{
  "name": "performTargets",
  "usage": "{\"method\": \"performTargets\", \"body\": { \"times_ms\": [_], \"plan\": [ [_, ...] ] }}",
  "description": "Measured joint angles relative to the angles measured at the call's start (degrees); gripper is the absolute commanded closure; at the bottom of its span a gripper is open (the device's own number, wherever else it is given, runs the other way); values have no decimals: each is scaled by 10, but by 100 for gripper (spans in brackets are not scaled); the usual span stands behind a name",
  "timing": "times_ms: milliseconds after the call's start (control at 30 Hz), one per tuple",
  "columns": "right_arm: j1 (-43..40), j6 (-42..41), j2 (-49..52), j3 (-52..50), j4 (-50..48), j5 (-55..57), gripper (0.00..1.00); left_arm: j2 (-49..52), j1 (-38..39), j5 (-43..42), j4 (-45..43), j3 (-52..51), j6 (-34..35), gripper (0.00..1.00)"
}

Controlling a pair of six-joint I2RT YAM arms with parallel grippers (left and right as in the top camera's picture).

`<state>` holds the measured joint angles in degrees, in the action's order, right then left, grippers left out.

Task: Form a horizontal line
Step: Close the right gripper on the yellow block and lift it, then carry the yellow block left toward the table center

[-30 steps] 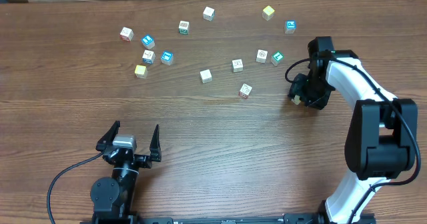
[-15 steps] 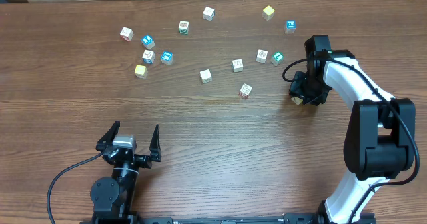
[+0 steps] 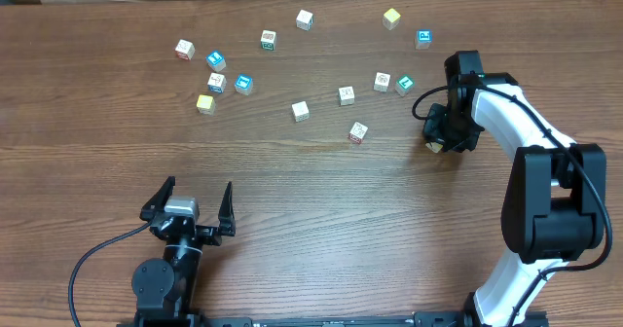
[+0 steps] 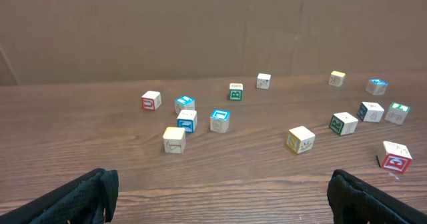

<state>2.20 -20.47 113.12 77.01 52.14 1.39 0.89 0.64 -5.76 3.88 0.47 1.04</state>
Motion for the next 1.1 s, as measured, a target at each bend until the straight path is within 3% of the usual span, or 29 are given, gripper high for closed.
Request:
{"method": "performTargets", "body": {
  "times_ms": [167, 267, 367, 600, 1100],
  "plan": [
    [0, 9, 0, 0, -1, 10, 70, 0, 0, 0, 0, 0, 0, 0],
    [0, 10, 0, 0, -1, 18, 57, 0, 0, 0, 0, 0, 0, 0],
    [0, 15, 0, 0, 0, 25, 56, 0, 0, 0, 0, 0, 0, 0],
    [0, 28, 0, 0, 4, 33, 70, 0, 0, 0, 0, 0, 0, 0],
    [1, 40, 0, 0, 42, 28, 71, 0, 0, 0, 0, 0, 0, 0]
  ]
}}
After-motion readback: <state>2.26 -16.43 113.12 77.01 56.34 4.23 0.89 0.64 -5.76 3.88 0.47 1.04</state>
